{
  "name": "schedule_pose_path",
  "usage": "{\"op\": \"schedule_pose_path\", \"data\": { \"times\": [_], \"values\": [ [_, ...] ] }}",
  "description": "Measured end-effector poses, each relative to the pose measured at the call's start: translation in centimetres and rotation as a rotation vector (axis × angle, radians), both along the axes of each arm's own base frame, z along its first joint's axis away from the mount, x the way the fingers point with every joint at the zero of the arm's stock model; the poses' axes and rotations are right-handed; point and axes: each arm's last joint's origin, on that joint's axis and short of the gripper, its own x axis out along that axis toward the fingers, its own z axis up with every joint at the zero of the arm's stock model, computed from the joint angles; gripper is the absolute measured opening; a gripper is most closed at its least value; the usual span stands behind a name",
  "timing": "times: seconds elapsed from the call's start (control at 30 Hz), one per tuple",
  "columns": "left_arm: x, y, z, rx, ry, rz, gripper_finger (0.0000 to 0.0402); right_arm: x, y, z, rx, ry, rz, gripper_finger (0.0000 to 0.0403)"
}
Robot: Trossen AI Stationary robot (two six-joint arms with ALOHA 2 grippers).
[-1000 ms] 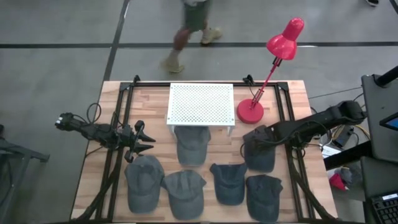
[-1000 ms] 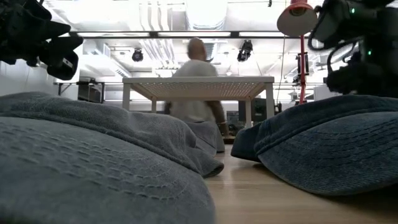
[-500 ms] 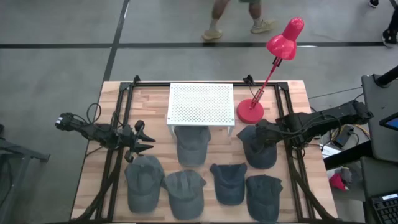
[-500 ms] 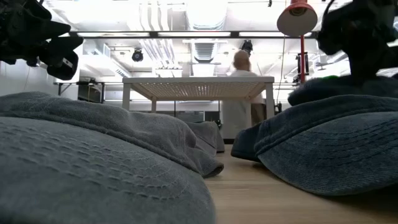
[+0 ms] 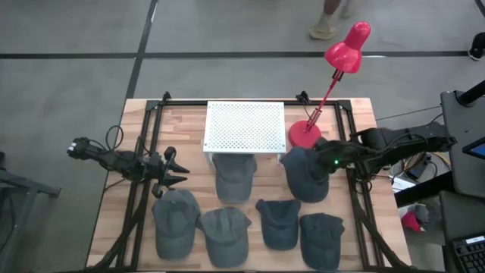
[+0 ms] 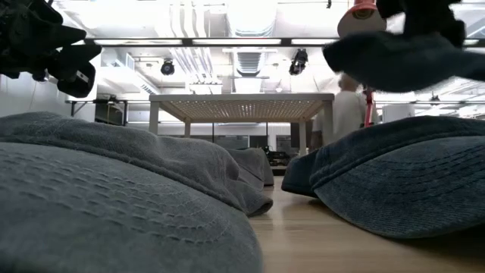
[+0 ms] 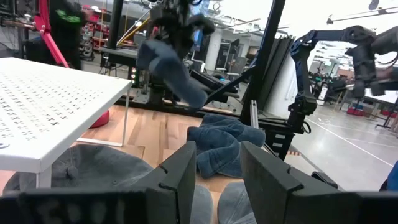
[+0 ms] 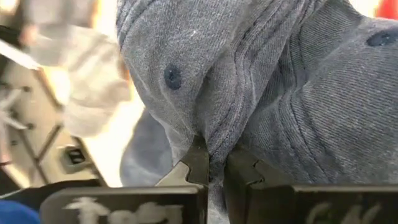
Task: Pick & Place hat
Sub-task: Put the top right black cap on the shelf
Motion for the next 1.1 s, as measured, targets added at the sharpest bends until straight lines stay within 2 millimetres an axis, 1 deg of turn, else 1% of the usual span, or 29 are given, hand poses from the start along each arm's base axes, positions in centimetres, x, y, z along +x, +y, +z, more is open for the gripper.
{"op": "schedule_pose_path", "data": {
  "times": [0.13, 0.27, 0.43, 0.53, 0.67, 0.83, 0.97, 1.1],
  "values": [
    [0.0, 0.0, 0.0, 0.000, -0.001, 0.000, 0.0129, 0.9, 0.0, 2.3, 0.004, -0.130, 0.007, 0.0013],
    [0.0, 0.0, 0.0, -0.001, -0.002, 0.000, 0.0129, 2.3, -0.2, 4.3, -0.017, -0.193, -0.029, 0.0013],
    [0.0, 0.0, 0.0, 0.000, -0.002, 0.000, 0.0129, 5.3, -1.0, 5.8, -0.068, -0.197, -0.037, 0.0013],
    [0.0, 0.0, 0.0, -0.001, -0.003, 0.000, 0.0129, 7.4, -1.9, 6.4, -0.104, -0.192, -0.048, 0.0013],
    [0.0, 0.0, 0.0, -0.001, -0.003, 0.000, 0.0129, 10.0, -3.8, 6.8, -0.154, -0.173, -0.066, 0.0013],
    [0.0, 0.0, 0.0, -0.001, -0.003, 0.000, 0.0129, 12.7, -7.1, 6.6, -0.169, -0.144, -0.082, 0.0013],
    [0.0, 0.0, 0.0, -0.001, -0.003, 0.000, 0.0129, 14.2, -9.9, 5.8, -0.154, -0.113, -0.092, 0.0013],
    [0.0, 0.0, 0.0, -0.001, -0.003, 0.000, 0.0129, 15.0, -12.7, 5.0, -0.130, -0.074, -0.089, 0.0013]
  ]
}}
